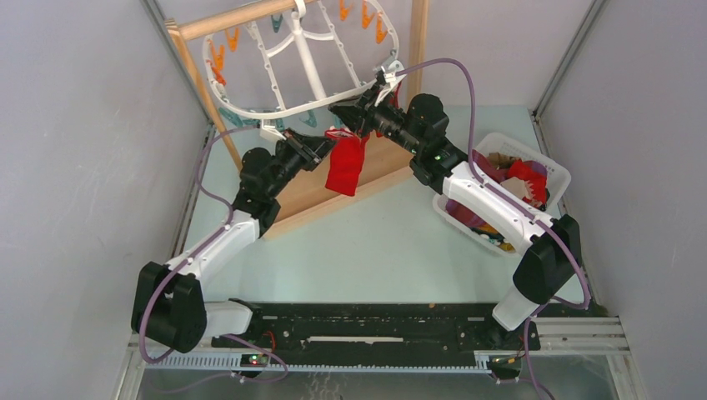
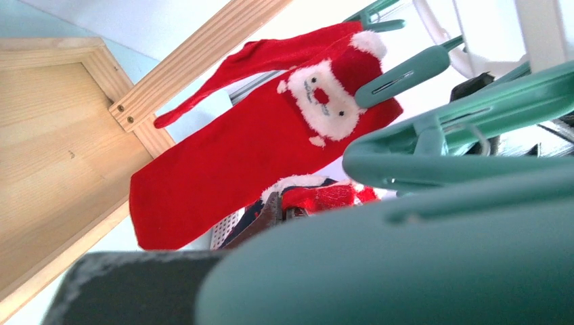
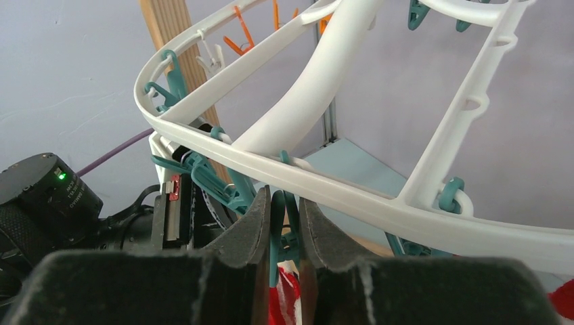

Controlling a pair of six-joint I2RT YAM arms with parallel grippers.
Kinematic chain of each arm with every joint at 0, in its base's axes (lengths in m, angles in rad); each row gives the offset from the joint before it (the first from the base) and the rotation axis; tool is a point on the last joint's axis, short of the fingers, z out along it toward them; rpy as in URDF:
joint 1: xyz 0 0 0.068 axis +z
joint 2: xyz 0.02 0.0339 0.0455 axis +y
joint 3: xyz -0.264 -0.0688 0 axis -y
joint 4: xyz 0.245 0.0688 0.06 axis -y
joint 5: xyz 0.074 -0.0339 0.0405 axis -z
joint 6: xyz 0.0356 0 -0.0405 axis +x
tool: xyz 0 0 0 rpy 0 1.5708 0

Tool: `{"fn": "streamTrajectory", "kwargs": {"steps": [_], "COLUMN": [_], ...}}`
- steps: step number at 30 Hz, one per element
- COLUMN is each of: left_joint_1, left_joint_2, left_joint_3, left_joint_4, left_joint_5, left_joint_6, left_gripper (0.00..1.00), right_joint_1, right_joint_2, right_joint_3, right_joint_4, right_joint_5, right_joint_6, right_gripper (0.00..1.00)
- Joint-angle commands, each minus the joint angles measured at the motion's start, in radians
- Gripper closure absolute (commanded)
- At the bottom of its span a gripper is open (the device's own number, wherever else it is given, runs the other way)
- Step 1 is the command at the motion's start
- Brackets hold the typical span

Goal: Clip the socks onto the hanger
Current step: Clamp the sock onto the hanger.

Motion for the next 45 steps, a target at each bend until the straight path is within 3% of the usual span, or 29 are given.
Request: {"fn": "streamTrajectory", "kwargs": {"steps": [1, 45], "left_joint_1": [0.008, 0.011], "left_joint_2": [-0.005, -0.002], "left_joint_3": [0.076, 0.082], "left_joint_4": [0.024, 0.002], "left_joint_5": [0.010, 0.002], "left_joint_6": [-0.009, -0.079], "left_gripper": [1.00, 1.00], "right_joint_1": [0.002, 0.002], "right_joint_2": [-0.021, -0.028], "right_joint_3": [0.002, -0.033], "right_joint_4": [0.002, 0.024], "right_joint_5": [-0.036, -0.071], "right_joint_6": [-0.024, -0.077], "right_gripper": [0.86, 0.86]}}
